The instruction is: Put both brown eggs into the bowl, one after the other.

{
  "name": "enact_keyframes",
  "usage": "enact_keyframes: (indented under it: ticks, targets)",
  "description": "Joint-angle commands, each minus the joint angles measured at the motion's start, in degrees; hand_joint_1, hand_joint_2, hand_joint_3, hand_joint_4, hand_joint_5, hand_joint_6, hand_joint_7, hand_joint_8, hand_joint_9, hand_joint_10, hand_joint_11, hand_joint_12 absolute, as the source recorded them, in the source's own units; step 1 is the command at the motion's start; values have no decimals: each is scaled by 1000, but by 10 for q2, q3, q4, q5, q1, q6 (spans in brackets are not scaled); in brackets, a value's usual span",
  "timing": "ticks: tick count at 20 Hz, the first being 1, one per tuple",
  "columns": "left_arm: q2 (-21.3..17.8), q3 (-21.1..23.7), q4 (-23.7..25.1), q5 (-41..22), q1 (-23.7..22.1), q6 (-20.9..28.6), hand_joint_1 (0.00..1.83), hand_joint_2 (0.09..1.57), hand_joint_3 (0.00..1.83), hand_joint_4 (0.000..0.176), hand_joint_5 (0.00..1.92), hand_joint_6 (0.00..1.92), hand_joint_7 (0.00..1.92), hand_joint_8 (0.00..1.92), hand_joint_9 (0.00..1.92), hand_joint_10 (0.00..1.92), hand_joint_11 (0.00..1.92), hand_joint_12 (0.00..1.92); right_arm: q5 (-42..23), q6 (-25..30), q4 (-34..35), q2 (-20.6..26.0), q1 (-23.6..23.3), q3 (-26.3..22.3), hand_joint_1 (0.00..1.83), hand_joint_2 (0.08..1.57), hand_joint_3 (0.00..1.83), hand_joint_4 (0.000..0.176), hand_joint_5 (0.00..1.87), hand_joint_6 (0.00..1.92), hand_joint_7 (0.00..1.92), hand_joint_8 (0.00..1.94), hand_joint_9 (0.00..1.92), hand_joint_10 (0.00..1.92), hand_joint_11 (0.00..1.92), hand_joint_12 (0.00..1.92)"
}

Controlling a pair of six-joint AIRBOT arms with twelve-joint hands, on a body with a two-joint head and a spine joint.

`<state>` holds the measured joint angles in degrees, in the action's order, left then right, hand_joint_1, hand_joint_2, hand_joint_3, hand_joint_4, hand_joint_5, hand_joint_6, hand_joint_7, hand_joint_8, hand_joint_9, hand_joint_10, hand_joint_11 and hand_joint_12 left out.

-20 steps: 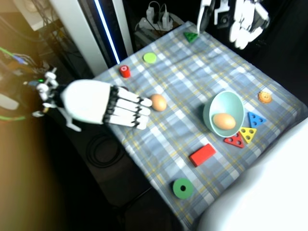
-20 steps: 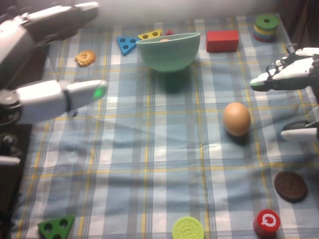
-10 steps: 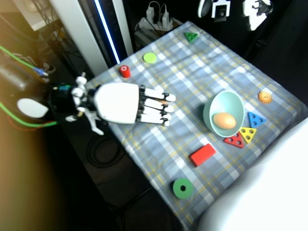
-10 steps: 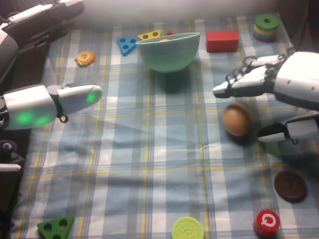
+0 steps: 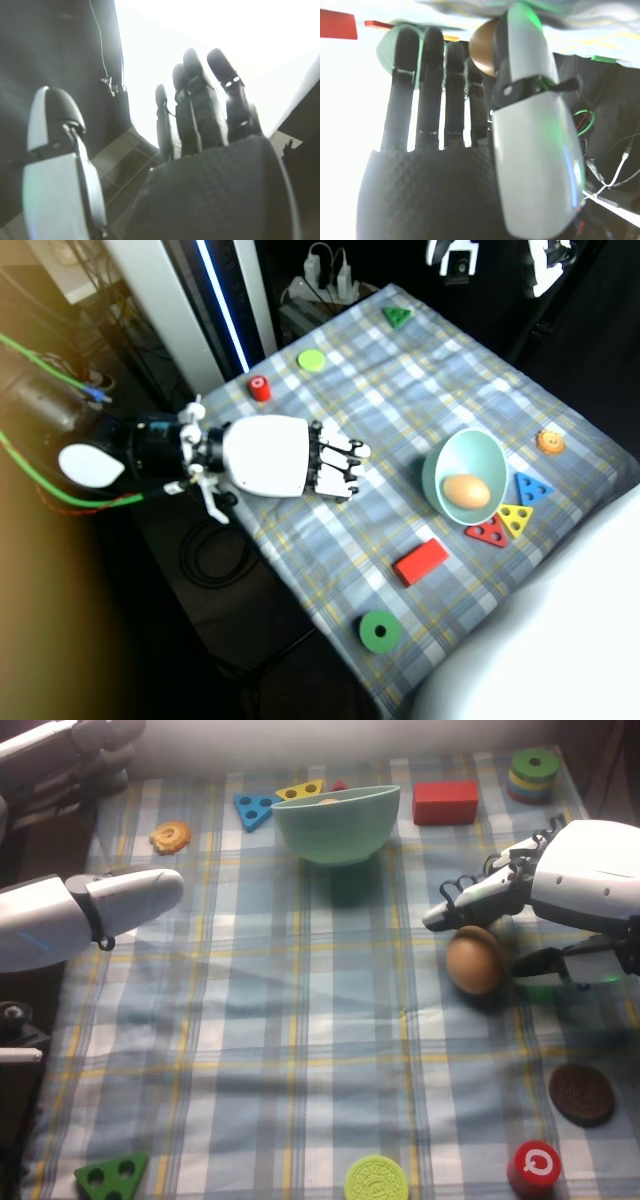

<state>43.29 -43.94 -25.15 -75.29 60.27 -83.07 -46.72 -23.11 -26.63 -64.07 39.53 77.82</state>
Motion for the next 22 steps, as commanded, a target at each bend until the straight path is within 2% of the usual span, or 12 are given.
enact_keyframes:
  ticks: [1, 2, 5, 6, 9, 13, 14, 16, 18, 20, 21, 22]
  targets:
    - [-2, -6, 10, -72, -3, 11, 886, 928, 1, 118, 452, 5, 498, 6, 565, 28, 109, 1313, -52, 3, 15, -3, -7, -2, 1398, 1002, 0, 0, 683, 0, 933, 23, 761, 690, 447, 1424]
    - [-1, -7, 10, -72, -2, 17, 888, 930, 2, 119, 447, 2, 495, 4, 562, 26, 107, 1315, -52, 4, 13, -3, -7, -2, 1375, 1014, 0, 0, 684, 0, 915, 13, 688, 782, 404, 1408]
    - [1, -15, 9, -74, 4, 48, 891, 934, 3, 115, 451, 3, 495, 3, 563, 24, 106, 1317, -52, 12, 1, -3, -7, -4, 1203, 1041, 1, 0, 683, 1, 915, 7, 696, 716, 410, 1299]
    - [2, -17, 8, -76, 7, 57, 876, 934, 2, 130, 448, 1, 494, 2, 569, 26, 119, 1323, -52, 12, -1, -2, -7, -5, 1185, 1045, 0, 0, 678, 1, 891, 3, 701, 653, 421, 1240]
    - [2, -21, 7, -80, 14, 77, 878, 929, 0, 114, 464, 6, 504, 5, 580, 29, 123, 1337, -52, 16, -7, -2, -7, -6, 1254, 991, 1, 0, 662, 0, 835, 2, 822, 246, 502, 966]
    - [3, -23, 7, -81, 17, 85, 892, 919, 1, 108, 465, 1, 512, 4, 586, 27, 115, 1367, -52, 23, -17, -2, -7, -7, 1197, 1021, 2, 0, 690, 1, 861, 4, 877, 230, 498, 1127]
    - [3, -23, 7, -81, 17, 86, 880, 925, 3, 109, 472, 3, 516, 4, 593, 29, 123, 1367, -52, 24, -19, -2, -7, -7, 1203, 1021, 1, 0, 707, 2, 881, 9, 884, 268, 494, 1200]
    - [3, -24, 7, -81, 17, 89, 881, 930, 4, 104, 479, 5, 513, 3, 592, 28, 112, 1366, -52, 28, -25, -2, -7, -8, 1189, 1030, 0, 0, 725, 0, 901, 15, 771, 630, 526, 1277]
    - [3, -25, 6, -81, 17, 93, 883, 932, 4, 111, 474, 2, 510, 1, 582, 23, 97, 1362, -52, 30, -29, -3, -7, -9, 1175, 1034, 0, 0, 731, 0, 918, 24, 728, 810, 567, 1298]
    - [4, -27, 6, -81, 18, 98, 878, 932, 2, 121, 464, 0, 513, 2, 587, 24, 104, 1361, -52, 36, -36, -3, -7, -11, 1227, 1006, 0, 0, 728, 0, 914, 27, 718, 862, 587, 1323]
    - [4, -27, 6, -81, 18, 99, 874, 935, 3, 106, 474, 4, 522, 5, 593, 26, 106, 1358, -52, 39, -39, -3, -7, -11, 1252, 994, 0, 0, 730, 1, 909, 26, 694, 855, 550, 1307]
    - [5, -28, 6, -81, 18, 100, 894, 933, 2, 111, 468, 1, 512, 1, 583, 21, 88, 1355, -52, 42, -42, -3, -7, -12, 1256, 1003, 1, 0, 746, 7, 898, 22, 666, 840, 506, 1291]
